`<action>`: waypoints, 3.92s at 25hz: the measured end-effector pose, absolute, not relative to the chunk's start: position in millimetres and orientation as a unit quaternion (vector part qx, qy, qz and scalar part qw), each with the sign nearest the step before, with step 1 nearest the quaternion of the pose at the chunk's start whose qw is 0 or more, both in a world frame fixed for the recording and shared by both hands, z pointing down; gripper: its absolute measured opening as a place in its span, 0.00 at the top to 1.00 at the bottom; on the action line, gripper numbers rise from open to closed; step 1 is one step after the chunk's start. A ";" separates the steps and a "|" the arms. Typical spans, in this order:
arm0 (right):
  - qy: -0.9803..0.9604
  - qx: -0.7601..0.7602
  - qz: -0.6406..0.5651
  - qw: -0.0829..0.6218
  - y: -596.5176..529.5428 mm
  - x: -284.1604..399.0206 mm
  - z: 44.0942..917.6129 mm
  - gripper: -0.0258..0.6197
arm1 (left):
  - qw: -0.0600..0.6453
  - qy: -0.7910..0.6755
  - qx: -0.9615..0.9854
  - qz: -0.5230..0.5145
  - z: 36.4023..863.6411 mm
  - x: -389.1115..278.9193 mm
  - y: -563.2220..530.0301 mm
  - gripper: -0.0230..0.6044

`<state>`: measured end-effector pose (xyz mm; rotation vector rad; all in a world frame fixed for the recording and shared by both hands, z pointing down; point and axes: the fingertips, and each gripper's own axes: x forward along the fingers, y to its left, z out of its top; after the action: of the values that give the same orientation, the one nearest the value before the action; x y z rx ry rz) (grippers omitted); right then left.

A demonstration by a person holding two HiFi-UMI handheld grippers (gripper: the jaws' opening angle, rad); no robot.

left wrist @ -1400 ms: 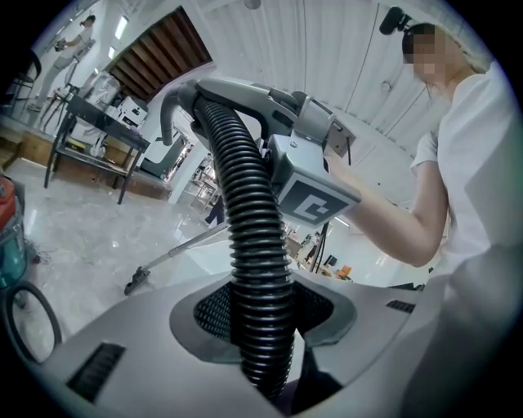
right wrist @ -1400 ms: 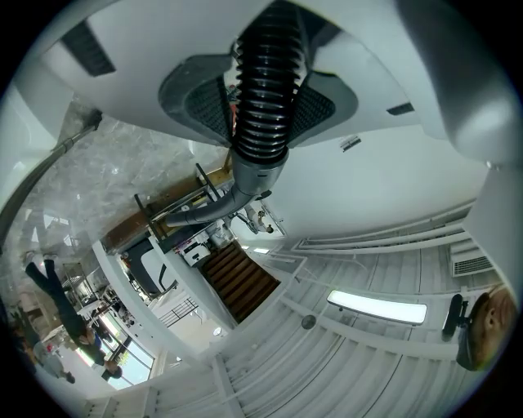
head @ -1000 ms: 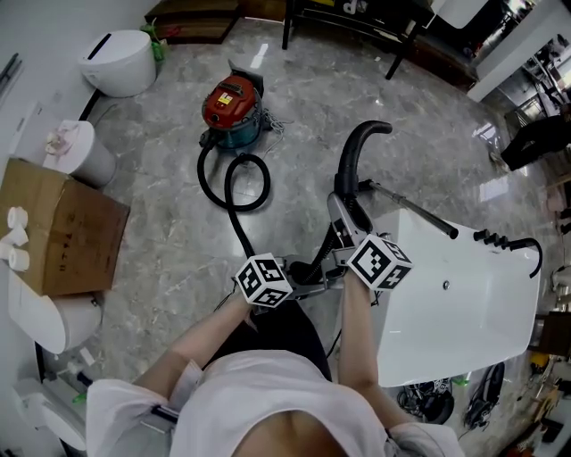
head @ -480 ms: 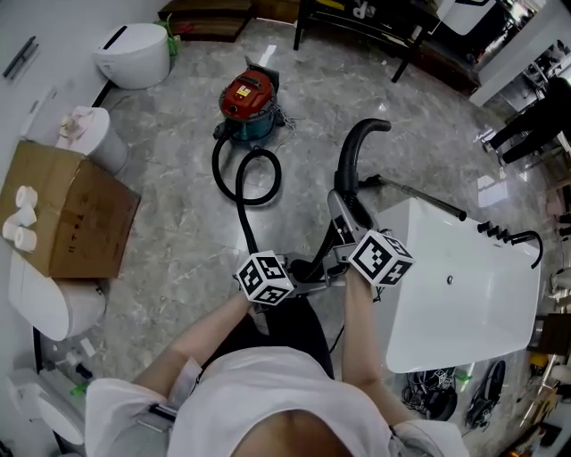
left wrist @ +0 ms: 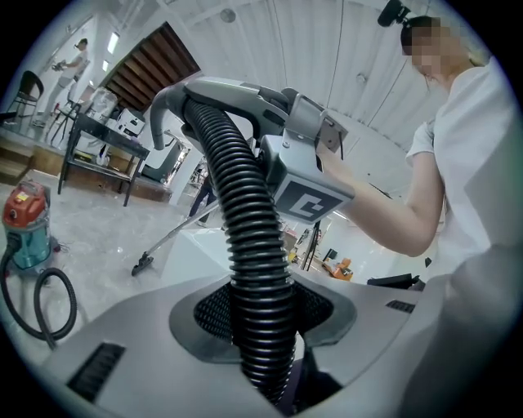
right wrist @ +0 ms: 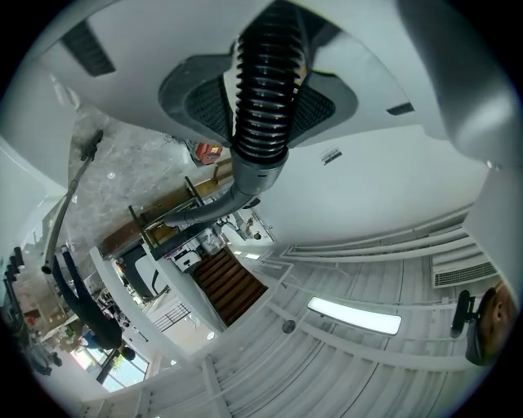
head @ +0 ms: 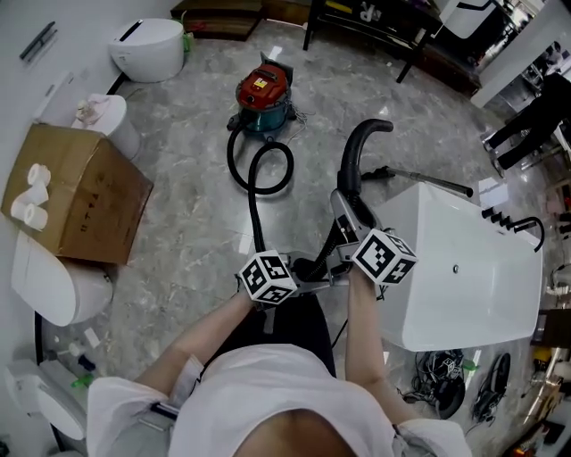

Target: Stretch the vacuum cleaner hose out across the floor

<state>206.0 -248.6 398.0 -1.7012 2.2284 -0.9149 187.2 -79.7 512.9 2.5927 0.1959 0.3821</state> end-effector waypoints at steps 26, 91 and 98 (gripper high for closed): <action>0.745 -0.585 -0.302 0.106 -134.3 126.6 389.6 0.64 | 0.240 0.081 0.958 0.135 505.3 104.4 32.0 0.70; 0.749 -0.582 -0.298 0.107 254.6 46.3 384.2 0.64 | 0.187 0.080 0.968 0.148 502.7 27.5 417.7 0.70; 0.747 -0.579 -0.308 0.105 276.9 26.8 389.2 0.64 | 0.203 0.072 0.966 0.145 503.5 9.2 443.2 0.70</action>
<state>26.8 276.9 389.2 -1.7080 2.2032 -0.9077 9.2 443.2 503.5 2.6953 0.2016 0.4037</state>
